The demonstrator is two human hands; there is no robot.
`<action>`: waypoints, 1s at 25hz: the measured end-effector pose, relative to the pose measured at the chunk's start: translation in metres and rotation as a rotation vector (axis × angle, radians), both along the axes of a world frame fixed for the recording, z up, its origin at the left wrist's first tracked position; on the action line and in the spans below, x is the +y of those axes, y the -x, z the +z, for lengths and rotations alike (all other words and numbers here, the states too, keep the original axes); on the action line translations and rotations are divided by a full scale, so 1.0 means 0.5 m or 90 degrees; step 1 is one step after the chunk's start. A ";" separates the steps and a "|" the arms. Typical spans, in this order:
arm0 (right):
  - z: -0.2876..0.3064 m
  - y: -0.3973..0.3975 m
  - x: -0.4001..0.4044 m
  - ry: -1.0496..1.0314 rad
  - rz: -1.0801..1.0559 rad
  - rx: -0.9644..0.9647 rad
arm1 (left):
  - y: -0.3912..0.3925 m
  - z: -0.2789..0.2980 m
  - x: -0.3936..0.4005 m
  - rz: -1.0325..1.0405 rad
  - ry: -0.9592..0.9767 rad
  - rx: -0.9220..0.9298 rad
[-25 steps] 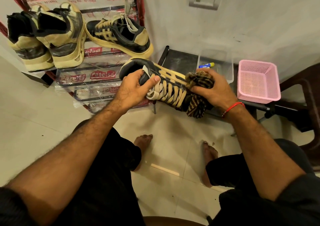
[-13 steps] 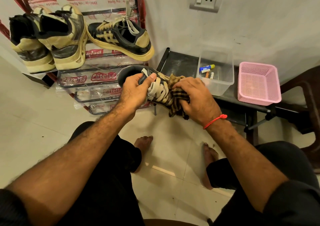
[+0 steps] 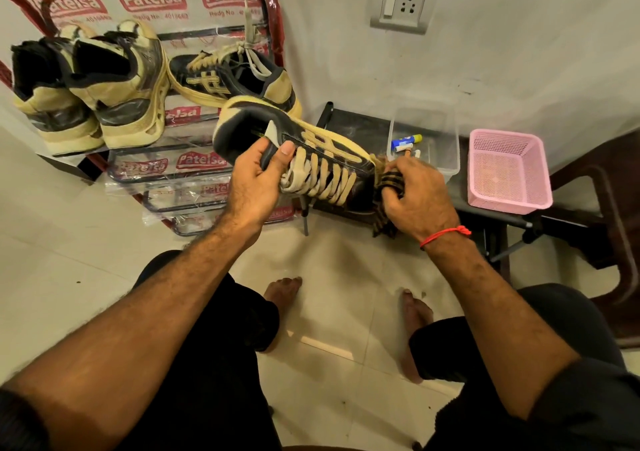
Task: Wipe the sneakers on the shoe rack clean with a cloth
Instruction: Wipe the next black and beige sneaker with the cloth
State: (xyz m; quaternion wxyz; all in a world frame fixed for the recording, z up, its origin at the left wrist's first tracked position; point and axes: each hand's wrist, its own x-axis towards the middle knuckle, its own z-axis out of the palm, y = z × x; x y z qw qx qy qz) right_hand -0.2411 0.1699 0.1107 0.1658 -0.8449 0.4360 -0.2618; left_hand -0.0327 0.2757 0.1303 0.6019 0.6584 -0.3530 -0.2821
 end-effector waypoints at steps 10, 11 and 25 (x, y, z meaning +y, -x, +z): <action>0.028 -0.038 0.023 -0.005 0.028 -0.089 | 0.031 -0.007 -0.011 -0.030 -0.011 0.067; 0.016 -0.025 0.012 0.001 -0.009 -0.050 | 0.027 -0.008 -0.010 -0.019 -0.020 0.068; 0.017 -0.029 0.021 -0.007 0.150 0.030 | 0.016 -0.012 -0.013 0.018 -0.081 0.097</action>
